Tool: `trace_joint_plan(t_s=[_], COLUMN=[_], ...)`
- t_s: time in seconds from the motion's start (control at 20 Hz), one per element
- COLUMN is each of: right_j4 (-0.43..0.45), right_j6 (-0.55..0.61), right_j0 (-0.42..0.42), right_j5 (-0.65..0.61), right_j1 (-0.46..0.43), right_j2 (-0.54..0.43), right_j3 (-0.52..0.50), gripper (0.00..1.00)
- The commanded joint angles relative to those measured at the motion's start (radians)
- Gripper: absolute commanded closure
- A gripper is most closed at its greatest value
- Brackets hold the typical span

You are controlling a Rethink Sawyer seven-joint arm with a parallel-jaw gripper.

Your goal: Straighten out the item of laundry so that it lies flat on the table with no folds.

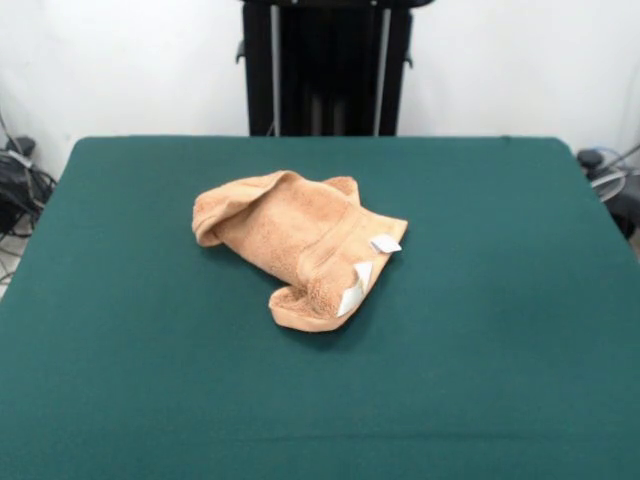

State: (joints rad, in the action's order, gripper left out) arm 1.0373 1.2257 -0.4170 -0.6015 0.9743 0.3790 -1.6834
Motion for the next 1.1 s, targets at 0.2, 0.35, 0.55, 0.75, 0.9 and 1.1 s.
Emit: trace_joint_plan(t_s=[0.2, 0.35, 0.55, 0.75, 0.9, 1.1], right_j4=[-0.041, -0.089, -0.16, -0.237, -0.329, -0.378], right_j6=[0.007, -0.028, -0.105, -0.172, -0.228, -0.269], right_j0=[0.086, 0.142, 0.235, 0.36, 0.496, 0.624], right_j5=[-0.014, -0.009, 0.004, 0.038, 0.07, 0.093], right_j1=[-0.03, -0.024, 0.004, 0.006, -0.001, -0.033], right_j2=[-0.084, -0.125, -0.198, -0.319, -0.463, -0.616], right_j3=[-0.002, 0.016, 0.018, 0.01, -0.04, -0.083], gripper=[0.0, 0.0, 0.0, 0.0, 0.0, 0.0])
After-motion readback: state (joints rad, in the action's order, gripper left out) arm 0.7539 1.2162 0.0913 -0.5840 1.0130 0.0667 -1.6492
